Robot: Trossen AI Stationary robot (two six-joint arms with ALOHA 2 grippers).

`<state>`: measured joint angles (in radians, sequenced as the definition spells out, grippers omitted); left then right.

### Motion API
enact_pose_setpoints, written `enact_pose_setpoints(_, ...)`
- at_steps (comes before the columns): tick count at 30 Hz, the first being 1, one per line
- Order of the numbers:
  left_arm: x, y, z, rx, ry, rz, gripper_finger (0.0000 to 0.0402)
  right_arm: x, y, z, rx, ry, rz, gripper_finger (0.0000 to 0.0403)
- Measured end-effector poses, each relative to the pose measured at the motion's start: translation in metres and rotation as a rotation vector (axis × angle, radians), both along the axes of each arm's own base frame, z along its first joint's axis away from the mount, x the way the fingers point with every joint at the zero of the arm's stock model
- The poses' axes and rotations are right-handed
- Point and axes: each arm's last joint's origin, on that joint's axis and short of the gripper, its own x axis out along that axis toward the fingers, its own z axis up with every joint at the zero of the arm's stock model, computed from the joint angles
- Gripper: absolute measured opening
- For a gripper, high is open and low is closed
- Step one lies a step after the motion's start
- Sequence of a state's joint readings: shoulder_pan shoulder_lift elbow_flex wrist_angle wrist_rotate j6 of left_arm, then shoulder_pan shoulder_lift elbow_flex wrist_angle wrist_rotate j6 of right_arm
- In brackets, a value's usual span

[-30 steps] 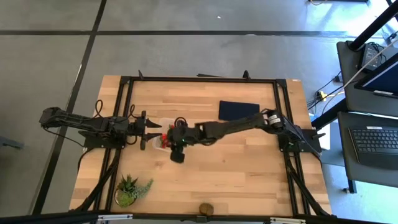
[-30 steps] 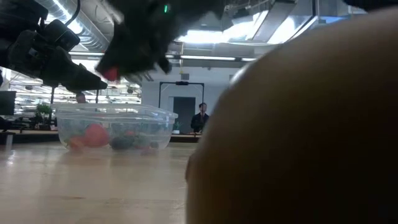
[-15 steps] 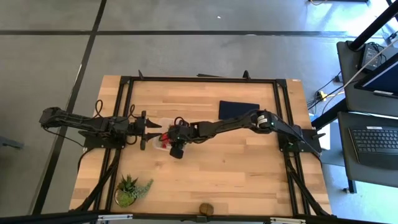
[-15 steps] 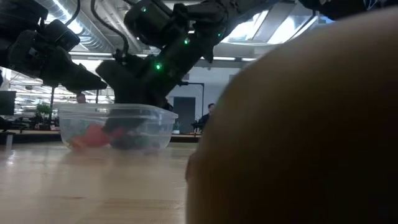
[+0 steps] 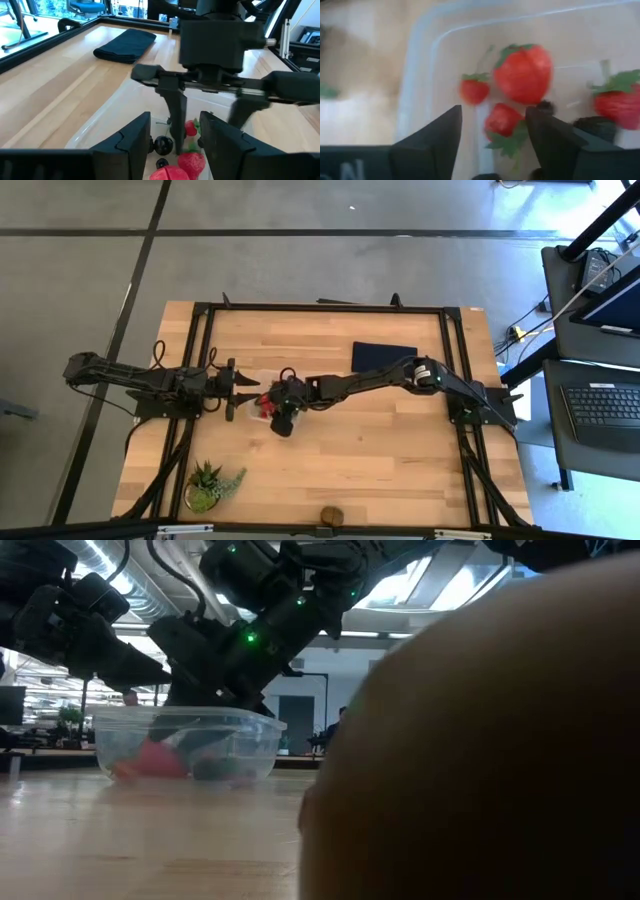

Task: Pick and placing Produce into tupperware
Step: Put the strawberry into the transparent bin, then put the kiwi into the transparent bin

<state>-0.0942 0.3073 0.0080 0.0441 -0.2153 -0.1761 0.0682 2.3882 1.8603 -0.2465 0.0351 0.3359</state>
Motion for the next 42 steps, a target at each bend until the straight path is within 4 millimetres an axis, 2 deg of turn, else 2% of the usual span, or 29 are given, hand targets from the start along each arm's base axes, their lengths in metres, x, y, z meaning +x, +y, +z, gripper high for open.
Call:
enact_pose_setpoints(4,0.0,0.0,0.0,0.0,0.0,0.0,0.0161,0.0,0.001,0.0,0.028,0.0,0.029,0.0252)
enact_pose_setpoints(7,0.0,0.0,0.0,0.0,0.0,0.0,0.0165,0.001,0.001,0.011,0.024,0.004,0.042,0.0266)
enact_pose_setpoints(15,0.0,0.0,0.0,0.001,0.0,0.0,0.017,0.001,-0.002,0.101,-0.064,-0.006,0.118,0.0272)
enact_pose_setpoints(18,0.0,0.0,0.0,0.0,0.0,0.0,0.0166,-0.009,0.009,0.135,-0.085,0.029,0.138,0.0272)
enact_pose_setpoints(21,0.0,0.0,0.0,0.0,-0.001,0.0,0.0163,-0.026,0.034,0.153,-0.129,0.071,0.172,0.0272)
enact_pose_setpoints(24,0.0,0.0,0.0,0.0,-0.001,0.0,0.0161,-0.047,0.063,0.157,-0.144,0.154,0.204,0.0272)
enact_pose_setpoints(29,0.0,0.0,0.0,0.0,-0.001,0.0,0.0167,-0.077,0.122,0.157,-0.178,0.249,0.235,0.0272)
enact_pose_setpoints(35,0.0,0.0,0.0,0.002,-0.001,0.002,0.017,-0.109,0.193,0.156,-0.103,0.244,0.28,0.0272)
enact_pose_setpoints(42,0.0,0.0,0.0,0.003,0.0,0.003,0.0162,-0.14,0.248,0.157,0.012,0.225,0.27,0.0272)
